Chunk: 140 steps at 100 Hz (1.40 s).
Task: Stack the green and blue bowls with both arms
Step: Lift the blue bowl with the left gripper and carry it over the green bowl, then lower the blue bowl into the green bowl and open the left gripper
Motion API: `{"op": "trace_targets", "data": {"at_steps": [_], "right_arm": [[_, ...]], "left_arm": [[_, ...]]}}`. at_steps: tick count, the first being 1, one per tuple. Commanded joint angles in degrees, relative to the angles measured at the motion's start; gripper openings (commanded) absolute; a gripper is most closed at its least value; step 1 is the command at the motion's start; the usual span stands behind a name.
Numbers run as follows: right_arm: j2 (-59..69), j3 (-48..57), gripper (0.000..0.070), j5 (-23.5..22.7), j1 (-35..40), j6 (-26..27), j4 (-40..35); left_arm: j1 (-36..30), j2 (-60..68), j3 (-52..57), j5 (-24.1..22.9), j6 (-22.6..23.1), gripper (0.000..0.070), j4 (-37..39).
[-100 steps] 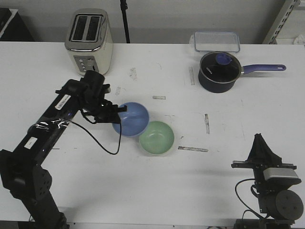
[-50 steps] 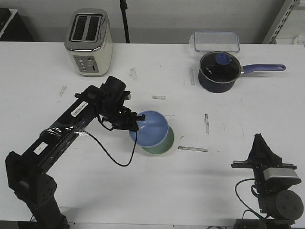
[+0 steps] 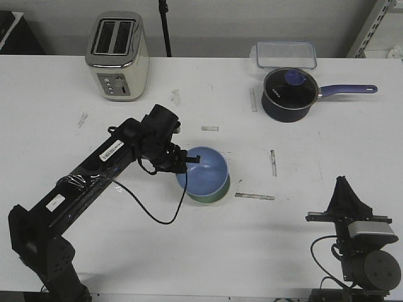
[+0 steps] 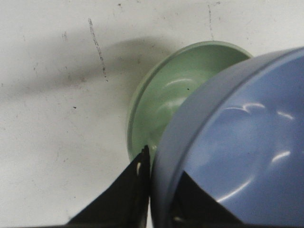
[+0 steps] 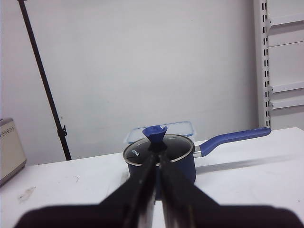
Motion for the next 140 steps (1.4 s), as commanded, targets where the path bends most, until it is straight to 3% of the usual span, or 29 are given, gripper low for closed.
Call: {"op": "trace_targets", "data": {"at_steps": [1,44,54,70,82,108,119,140], "right_arm": [[0.02,0.07,0.0004,0.02,0.04,0.48,0.63],[0.02,0.07,0.0004,0.02,0.04,0.48,0.61],[0.02,0.07,0.0004,0.0,0.04,0.48,0.61],[0.02,0.09,0.0004,0.0,0.04,0.48,0.61],[0.02,0.09,0.0004,0.0,0.04,0.48,0.61],[0.02,0.07,0.0004,0.0,0.04,0.48,0.63],[0.02,0.07,0.0004,0.0,0.04,0.48,0.63],[0.02,0.09,0.0004,0.0,0.04,0.48,0.63]], "left_arm": [[-0.7,0.52,1.46,0.02,-0.79,0.0001,0.24],[-2.75,3.39,1.46,-0.04,-2.97,0.0004,1.2],[-3.1,4.07,1.46,-0.07,-3.15,0.0049,1.36],[-3.28,4.24,1.46,-0.5,-3.85,0.0051,1.81],[-3.28,4.24,1.46,-1.9,-3.85,0.0132,1.62],[-3.28,4.24,1.46,-1.88,-3.85,0.0144,1.55],[-3.28,4.24,1.46,-1.81,-3.8,0.0257,1.42],[-3.28,4.22,1.49,-1.79,-3.8,0.0258,1.44]]}}
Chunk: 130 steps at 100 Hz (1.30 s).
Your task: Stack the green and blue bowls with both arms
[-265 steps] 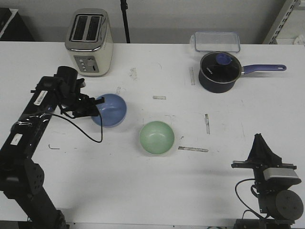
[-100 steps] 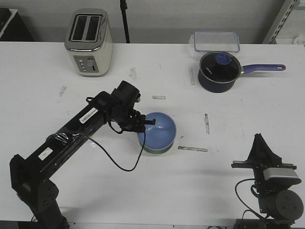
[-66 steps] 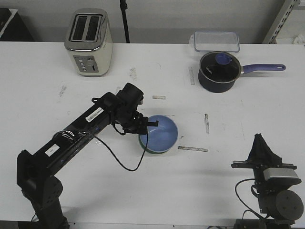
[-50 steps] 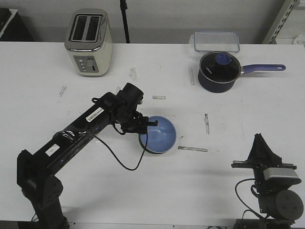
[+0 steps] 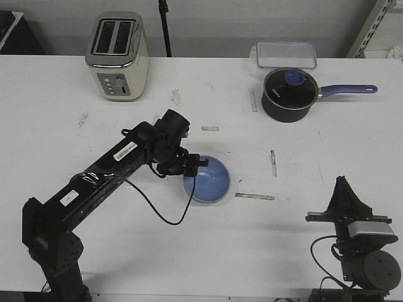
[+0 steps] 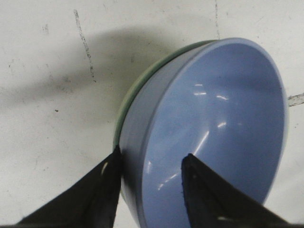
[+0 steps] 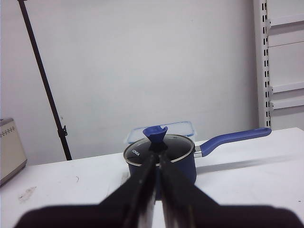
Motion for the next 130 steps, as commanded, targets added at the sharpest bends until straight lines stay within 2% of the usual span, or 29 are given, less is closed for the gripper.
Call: {"op": "trace_targets", "data": {"at_steps": [1,24,36,57,67,80,89,103,110,130], "right_arm": [[0.02,0.07,0.0004,0.0,0.02,0.5,0.63],[0.02,0.07,0.0004,0.0,0.02,0.5,0.61],[0.02,0.07,0.0004,0.0,0.02,0.5,0.61],[0.02,0.07,0.0004,0.0,0.02,0.5,0.63],[0.02,0.07,0.0004,0.0,0.02,0.5,0.61],[0.02,0.07,0.0004,0.0,0.02,0.5,0.61],[0.02,0.07,0.0004,0.0,0.02,0.5,0.61],[0.02,0.09,0.0004,0.0,0.02,0.5,0.61],[0.02,0.07,0.0004,0.0,0.02,0.5,0.61],[0.02,0.07,0.0004,0.0,0.02,0.5,0.61]], "left_arm": [[-0.42,1.11,1.49,0.13,-0.39,0.0258,-0.13],[-0.39,-1.97,1.49,0.07,-0.37,0.0261,0.9],[-0.28,-3.67,1.49,0.07,-0.39,0.0344,1.11],[-0.17,-6.64,1.49,-0.07,-0.35,0.0341,1.2],[0.31,-8.7,1.46,-2.4,-0.28,0.0301,1.77],[1.49,-11.26,0.55,-5.29,1.95,0.0112,4.37],[3.04,-12.61,-0.22,-6.47,4.24,0.0034,7.08],[5.03,-13.81,-0.83,-8.13,7.37,0.0027,11.85],[6.16,-14.58,-2.16,-8.28,8.76,0.0,15.12],[9.46,-19.17,-12.37,-8.59,10.08,0.0,31.32]]}}
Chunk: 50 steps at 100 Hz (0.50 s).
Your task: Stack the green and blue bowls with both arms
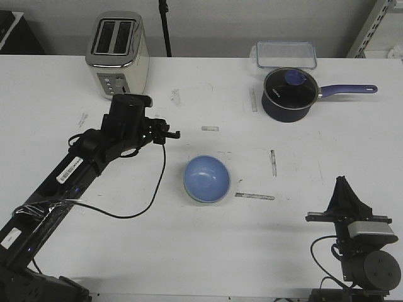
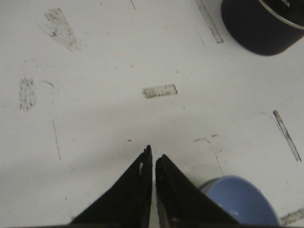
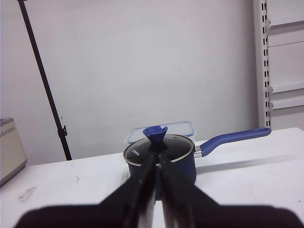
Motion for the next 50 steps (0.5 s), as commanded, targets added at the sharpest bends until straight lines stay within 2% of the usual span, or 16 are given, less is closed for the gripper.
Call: {"op": "trace_targets", "data": {"at_steps": [1,9,29,50], "right_arm": [[0.02,0.07,0.0004,0.02,0.02,0.5,0.61],[0.02,0.07,0.0004,0.02,0.02,0.5,0.61],[0.02,0.09,0.0004,0.02,0.02,0.5,0.61],[0.02,0.07,0.0004,0.02,0.02,0.5,0.63]], "left_arm": [[0.66,-1.88,-3.08,-0.17,1.53,0.0,7.41],[1.9,-4.68,-8.26,-0.33,3.32,0.0,14.43],[6.03,-14.43,-23.85,-4.48,12.46,0.0,31.74],[11.72,-25.68,-38.45,-5.27,20.85,0.0,41.94]]}}
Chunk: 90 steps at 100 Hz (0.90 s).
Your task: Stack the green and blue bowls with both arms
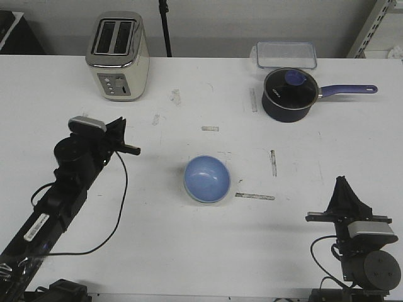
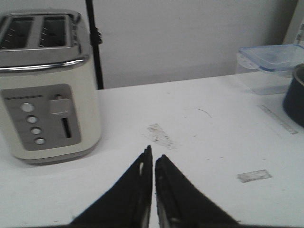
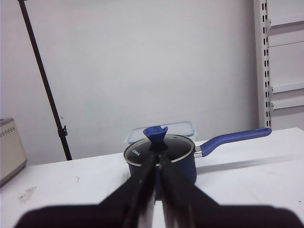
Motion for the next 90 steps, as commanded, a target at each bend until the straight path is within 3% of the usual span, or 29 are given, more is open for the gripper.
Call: {"op": "trace_targets", "data": {"at_steps": [1,23,46,90], "right_arm": [[0.02,0.07,0.0004,0.02,0.02,0.48,0.63],[0.02,0.07,0.0004,0.02,0.02,0.48,0.63],[0.02,0.07,0.0004,0.02,0.02,0.48,0.63],[0.02,0.07,0.0004,0.02,0.02,0.48,0.63]], "left_arm": [[1.09,-2.69,-3.34,-0.15,6.16,0.0,2.54],[5.27,-14.91,-14.34,-0.15,7.15,0.0,6.14],[9.18,-29.16,-22.62,-2.54,1.51,0.0,6.38],[12.74,-43.56,-27.21,-2.4,0.76,0.0001,-0.98]]}}
